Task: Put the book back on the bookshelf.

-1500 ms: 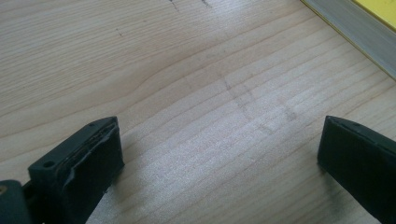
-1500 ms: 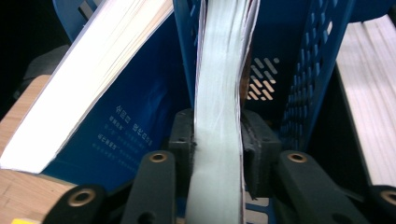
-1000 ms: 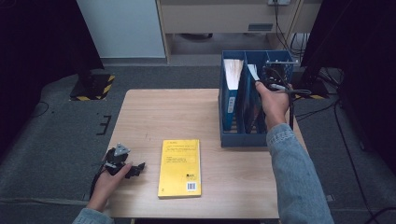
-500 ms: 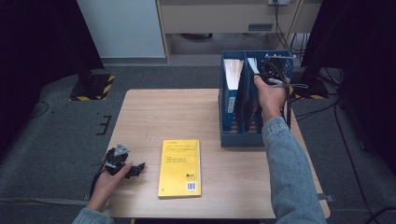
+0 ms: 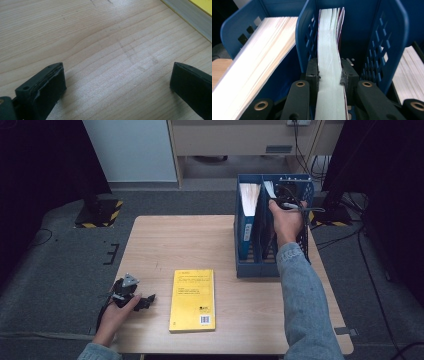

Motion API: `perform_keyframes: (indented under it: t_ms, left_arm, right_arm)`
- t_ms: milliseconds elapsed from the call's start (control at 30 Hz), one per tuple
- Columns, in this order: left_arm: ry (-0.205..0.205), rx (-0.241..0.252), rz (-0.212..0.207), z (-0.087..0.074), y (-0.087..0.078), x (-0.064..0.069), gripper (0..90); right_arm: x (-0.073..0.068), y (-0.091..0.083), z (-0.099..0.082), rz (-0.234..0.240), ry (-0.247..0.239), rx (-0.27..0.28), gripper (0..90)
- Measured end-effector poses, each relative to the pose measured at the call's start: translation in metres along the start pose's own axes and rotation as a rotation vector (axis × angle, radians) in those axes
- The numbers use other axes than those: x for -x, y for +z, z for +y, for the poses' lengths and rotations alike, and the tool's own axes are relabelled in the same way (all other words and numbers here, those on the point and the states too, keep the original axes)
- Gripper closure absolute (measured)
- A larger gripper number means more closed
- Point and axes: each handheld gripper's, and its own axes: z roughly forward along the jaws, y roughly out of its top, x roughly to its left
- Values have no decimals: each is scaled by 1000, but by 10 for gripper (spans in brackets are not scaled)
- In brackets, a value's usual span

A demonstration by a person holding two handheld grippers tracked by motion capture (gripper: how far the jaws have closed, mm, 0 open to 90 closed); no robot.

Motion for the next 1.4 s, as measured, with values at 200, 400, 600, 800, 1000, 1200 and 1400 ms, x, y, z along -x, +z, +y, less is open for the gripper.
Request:
perform_keyframes:
  t_ms: [200, 400, 600, 800, 1000, 1200, 1400]
  left_arm:
    - [0, -1, 0, 0, 0, 0, 0]
    - [0, 0, 1, 0, 0, 0, 0]
    - [-1, -1, 2, 0, 0, 0, 0]
    - [-1, 0, 2, 0, 0, 0, 0]
    - [-1, 0, 2, 0, 0, 1, 0]
    - [-2, 3, 2, 0, 1, 1, 0]
    - [-4, 5, 4, 0, 1, 1, 0]
  right_arm:
    - [-1, 2, -4, 4, 6, 0, 730]
    - [0, 1, -7, 11, 12, 5, 726]
    - [-5, 0, -9, 20, 1, -3, 717]
    - [-5, -1, -11, 34, -3, 1, 698]
    - [-1, -2, -13, 85, 26, 14, 624]
    - [1, -8, -13, 124, 36, 41, 440]
    - [4, -21, -14, 131, 2, 67, 308]
